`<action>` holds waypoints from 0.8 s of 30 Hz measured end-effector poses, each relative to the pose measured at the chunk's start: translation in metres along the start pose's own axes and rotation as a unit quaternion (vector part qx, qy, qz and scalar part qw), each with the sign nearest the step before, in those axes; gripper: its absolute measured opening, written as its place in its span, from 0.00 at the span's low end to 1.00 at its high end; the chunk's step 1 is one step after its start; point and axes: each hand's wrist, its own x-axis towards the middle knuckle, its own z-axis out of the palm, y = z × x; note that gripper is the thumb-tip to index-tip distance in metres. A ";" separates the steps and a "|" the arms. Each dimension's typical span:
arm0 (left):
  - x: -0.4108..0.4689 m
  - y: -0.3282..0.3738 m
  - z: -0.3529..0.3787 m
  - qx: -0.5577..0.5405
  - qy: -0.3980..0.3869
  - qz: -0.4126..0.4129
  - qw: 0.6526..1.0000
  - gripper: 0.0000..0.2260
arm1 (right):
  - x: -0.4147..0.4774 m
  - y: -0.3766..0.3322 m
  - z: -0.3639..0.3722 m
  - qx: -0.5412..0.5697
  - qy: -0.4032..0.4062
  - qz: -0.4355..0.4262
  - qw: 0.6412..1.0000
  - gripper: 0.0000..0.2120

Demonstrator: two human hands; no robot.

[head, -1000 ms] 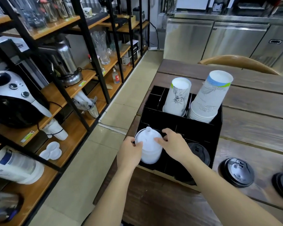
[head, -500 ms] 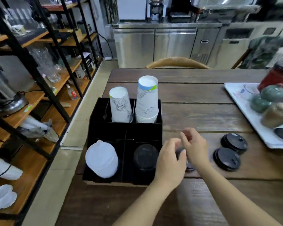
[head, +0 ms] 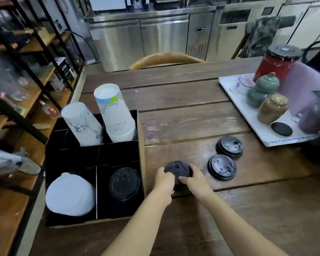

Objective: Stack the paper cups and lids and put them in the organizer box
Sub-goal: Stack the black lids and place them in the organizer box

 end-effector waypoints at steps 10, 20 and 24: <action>-0.002 0.012 0.012 -0.094 -0.027 -0.009 0.995 0.13 | -0.004 -0.008 -0.049 0.087 0.058 -0.088 0.991 0.22; 0.001 0.024 0.075 0.114 -0.045 0.172 0.977 0.15 | -0.009 0.020 -0.137 0.410 0.124 -0.052 0.902 0.21; 0.012 0.023 0.101 0.508 -0.148 0.390 0.754 0.31 | -0.018 0.033 -0.172 0.472 0.202 -0.050 0.857 0.19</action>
